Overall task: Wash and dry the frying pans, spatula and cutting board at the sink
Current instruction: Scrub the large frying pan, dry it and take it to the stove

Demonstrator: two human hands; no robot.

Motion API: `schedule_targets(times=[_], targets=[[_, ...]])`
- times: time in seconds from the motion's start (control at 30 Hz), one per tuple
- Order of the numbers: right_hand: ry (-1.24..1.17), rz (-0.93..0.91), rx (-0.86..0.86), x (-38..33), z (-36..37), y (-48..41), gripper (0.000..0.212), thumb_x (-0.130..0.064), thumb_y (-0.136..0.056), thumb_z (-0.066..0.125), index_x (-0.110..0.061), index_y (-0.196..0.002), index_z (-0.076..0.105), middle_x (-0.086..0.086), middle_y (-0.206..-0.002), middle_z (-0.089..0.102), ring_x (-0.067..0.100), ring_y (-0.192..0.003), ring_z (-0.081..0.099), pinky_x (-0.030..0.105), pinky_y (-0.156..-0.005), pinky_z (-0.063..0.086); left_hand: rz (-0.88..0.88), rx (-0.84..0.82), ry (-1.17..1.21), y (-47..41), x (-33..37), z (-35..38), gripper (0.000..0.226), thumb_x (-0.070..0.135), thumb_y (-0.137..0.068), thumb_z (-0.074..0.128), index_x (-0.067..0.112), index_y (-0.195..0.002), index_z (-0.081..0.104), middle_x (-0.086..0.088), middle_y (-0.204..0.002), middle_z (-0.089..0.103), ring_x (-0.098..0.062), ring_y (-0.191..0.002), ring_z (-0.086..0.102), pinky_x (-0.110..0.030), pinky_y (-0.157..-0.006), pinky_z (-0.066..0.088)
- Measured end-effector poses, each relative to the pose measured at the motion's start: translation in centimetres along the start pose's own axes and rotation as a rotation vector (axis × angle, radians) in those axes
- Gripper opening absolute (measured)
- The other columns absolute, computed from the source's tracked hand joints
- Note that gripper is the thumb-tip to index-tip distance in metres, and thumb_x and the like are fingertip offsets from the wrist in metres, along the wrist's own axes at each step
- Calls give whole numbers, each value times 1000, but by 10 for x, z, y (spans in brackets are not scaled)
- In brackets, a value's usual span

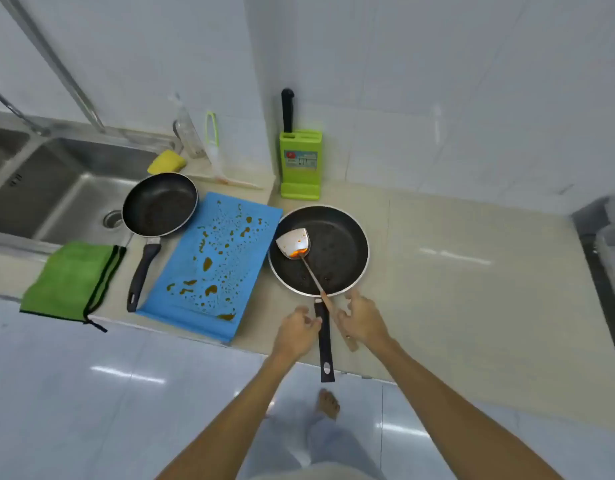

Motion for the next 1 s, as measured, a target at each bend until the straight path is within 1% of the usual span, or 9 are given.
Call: schedule_targets(times=[0.1,0.23,0.3,0.4,0.5,0.63,0.7,0.77,1.0], targets=[[-21,43,14,13,20,-12,40,-39,-94,64,-15,-123,51,11,-112,65,30,-102,65,45,-86,56,-160,-18,135,-2,-17,29,41,29,-102,53,1,-132,52,-14,-120,66,-27,-109,64,-23,-84,45],[-143,33,2,21,39,-26,35,-35,-91,71,-15,-114,54,6,-100,69,25,-90,68,45,-83,57,-276,-36,270,-17,-38,62,40,41,-103,46,5,-114,60,-15,-110,69,-31,-98,67,-43,-89,55],[-208,42,-6,21,45,-33,31,-31,-92,71,-14,-114,57,5,-97,71,22,-88,69,44,-83,58,-311,-48,426,-25,-42,76,45,48,-103,39,8,-104,62,-15,-98,71,-30,-84,71,-48,-80,60],[-307,78,-2,24,52,-44,24,-28,-93,70,-15,-112,61,2,-91,71,17,-82,70,43,-78,61,-392,-68,697,-30,-30,90,51,42,-108,33,2,-99,62,-16,-79,68,-27,-60,67,-39,-56,60],[-305,90,15,29,55,-51,13,-25,-94,66,-16,-101,62,1,-85,70,16,-78,69,44,-75,61,-365,68,669,-33,-28,96,54,44,-107,33,5,-77,56,-5,-54,53,-21,-43,50,-32,-42,44],[-244,22,46,31,48,-51,9,-23,-93,65,-15,-92,60,0,-79,68,19,-75,67,45,-74,59,-330,220,509,-32,-35,93,51,45,-105,35,14,-71,58,-7,-63,60,-24,-57,57,-40,-55,51],[-228,4,64,34,41,-49,9,-21,-93,65,-15,-92,58,-1,-78,66,21,-75,66,45,-73,58,-329,228,478,-30,-33,85,49,44,-105,36,16,-72,59,-7,-69,61,-23,-64,58,-38,-59,50],[-220,7,79,37,34,-46,8,-20,-93,65,-16,-93,58,-2,-77,66,19,-75,66,44,-73,58,-315,206,456,-28,-32,80,48,42,-105,36,13,-75,60,-7,-72,62,-21,-67,58,-29,-57,47],[-203,59,132,43,0,-26,10,-25,-94,65,-20,-92,57,-2,-76,65,17,-72,66,46,-70,60,-228,103,390,-7,-15,55,46,42,-105,39,12,-73,54,-3,-68,56,-14,-59,54,-17,-46,40]])
Point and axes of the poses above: each hand's wrist, its own y-axis away from the middle knuckle, its own z-axis out of the palm, x = y × z, the point moved 4 cm from there along -y, towards the middle knuckle
